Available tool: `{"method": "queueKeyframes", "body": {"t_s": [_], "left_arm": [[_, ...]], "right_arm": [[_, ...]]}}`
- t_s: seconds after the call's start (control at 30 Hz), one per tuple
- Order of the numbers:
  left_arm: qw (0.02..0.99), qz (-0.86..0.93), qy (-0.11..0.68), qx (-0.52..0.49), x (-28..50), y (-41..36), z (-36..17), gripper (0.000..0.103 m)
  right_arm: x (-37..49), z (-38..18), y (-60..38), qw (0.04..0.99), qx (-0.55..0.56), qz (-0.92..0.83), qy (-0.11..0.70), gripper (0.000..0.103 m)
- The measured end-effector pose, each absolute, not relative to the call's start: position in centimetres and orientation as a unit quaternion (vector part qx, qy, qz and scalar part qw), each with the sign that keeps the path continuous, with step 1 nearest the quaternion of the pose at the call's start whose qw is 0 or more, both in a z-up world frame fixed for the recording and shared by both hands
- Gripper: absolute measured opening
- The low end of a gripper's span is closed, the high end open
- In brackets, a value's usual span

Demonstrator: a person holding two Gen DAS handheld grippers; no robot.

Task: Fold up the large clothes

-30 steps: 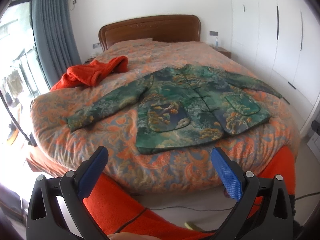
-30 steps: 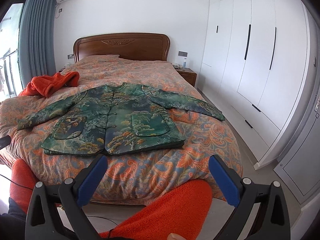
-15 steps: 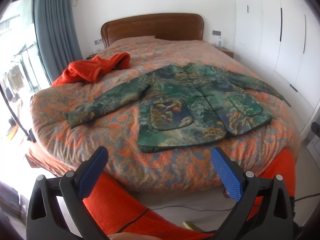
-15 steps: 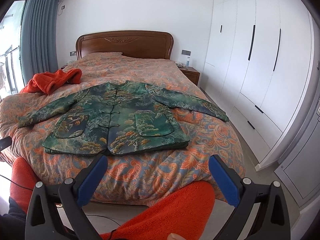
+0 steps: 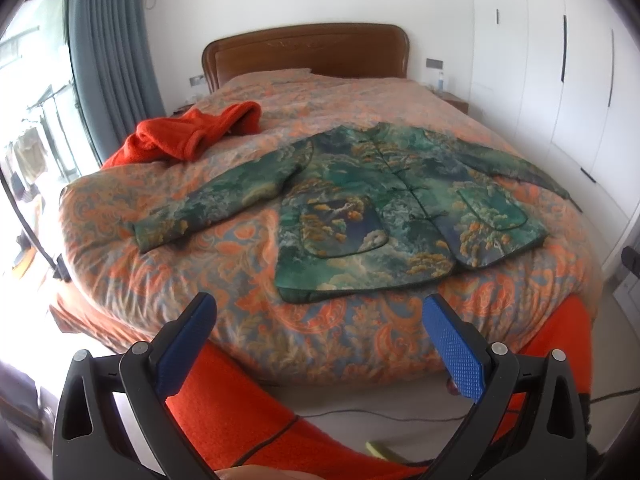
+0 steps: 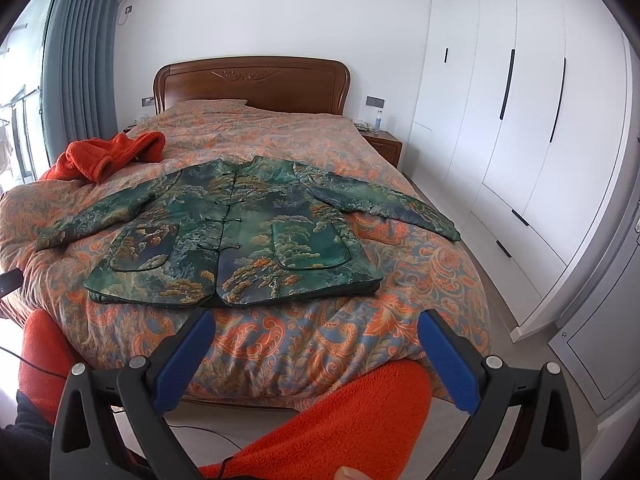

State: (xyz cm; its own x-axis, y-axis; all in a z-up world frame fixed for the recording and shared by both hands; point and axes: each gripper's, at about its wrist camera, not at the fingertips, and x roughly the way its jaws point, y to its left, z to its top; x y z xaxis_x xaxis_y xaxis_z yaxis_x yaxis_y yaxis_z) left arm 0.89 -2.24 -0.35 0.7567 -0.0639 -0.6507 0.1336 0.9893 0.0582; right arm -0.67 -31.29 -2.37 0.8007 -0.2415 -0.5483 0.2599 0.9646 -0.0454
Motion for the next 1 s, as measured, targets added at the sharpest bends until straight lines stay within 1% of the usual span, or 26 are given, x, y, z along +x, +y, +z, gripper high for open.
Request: {"method": "queueKeyframes", "body": {"t_s": [1.0], "left_arm": [[0.934, -0.049, 0.351, 0.054, 1.38, -2.23, -0.94, 0.103]], "right_arm": [[-0.18, -2.71, -31.41, 0.947, 0.016, -0.132, 0.294, 0.103]]}}
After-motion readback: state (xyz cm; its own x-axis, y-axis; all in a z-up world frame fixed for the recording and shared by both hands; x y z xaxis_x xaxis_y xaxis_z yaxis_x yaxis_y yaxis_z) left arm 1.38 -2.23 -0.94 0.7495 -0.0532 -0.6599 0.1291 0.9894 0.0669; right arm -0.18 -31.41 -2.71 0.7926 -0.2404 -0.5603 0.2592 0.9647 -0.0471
